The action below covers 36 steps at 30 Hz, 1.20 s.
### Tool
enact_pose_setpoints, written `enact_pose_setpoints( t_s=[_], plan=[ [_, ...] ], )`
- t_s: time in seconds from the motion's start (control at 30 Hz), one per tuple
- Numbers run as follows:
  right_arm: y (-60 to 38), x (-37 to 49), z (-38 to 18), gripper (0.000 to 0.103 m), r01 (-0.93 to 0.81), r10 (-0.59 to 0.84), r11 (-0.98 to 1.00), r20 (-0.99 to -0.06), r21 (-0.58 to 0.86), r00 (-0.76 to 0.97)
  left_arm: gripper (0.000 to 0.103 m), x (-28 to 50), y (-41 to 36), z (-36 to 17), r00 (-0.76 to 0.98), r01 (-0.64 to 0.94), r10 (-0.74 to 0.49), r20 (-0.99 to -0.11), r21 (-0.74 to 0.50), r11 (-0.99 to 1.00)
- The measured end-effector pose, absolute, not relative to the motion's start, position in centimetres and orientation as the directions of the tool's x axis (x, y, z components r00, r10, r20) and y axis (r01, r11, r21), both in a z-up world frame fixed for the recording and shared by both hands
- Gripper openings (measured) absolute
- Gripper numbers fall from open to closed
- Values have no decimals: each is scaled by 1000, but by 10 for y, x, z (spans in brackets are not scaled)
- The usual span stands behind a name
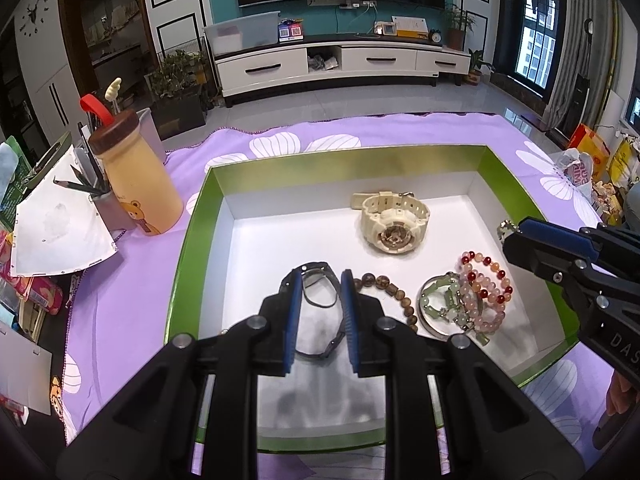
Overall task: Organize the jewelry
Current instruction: 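Lower the dark ring beside the black watch with the left tool while the right tool holds the silver ring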
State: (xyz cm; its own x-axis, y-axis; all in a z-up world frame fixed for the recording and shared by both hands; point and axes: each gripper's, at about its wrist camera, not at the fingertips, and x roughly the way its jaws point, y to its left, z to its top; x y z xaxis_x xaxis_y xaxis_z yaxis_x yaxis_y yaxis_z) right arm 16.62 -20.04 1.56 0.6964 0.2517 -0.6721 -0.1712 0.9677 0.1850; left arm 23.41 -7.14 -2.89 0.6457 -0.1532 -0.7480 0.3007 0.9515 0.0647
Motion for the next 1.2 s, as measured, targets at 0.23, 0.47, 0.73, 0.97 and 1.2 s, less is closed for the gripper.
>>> enact_pose_setpoints(
  t_s=[0.23,0.47,0.73,0.97,1.2],
  plan=[
    [-201,169,12,20,-170,250,968,-690,184,679,19,236,-72,-33,637,297,-143,-757,71,952],
    [-201,170,8,20,-164,245,969,-704,183,667,19,239,-73,-36,629,297,-137,-765,74,952],
    [-202,171,5,20,-159,237,971,-718,176,654,20,240,-74,-39,619,300,-128,-775,82,951],
    [-201,173,3,20,-154,232,973,-726,173,647,19,242,-75,-41,613,297,-117,-781,91,951],
    [-200,173,2,20,-159,229,973,-732,165,641,19,243,-76,-43,607,298,-110,-787,97,950]
  ],
)
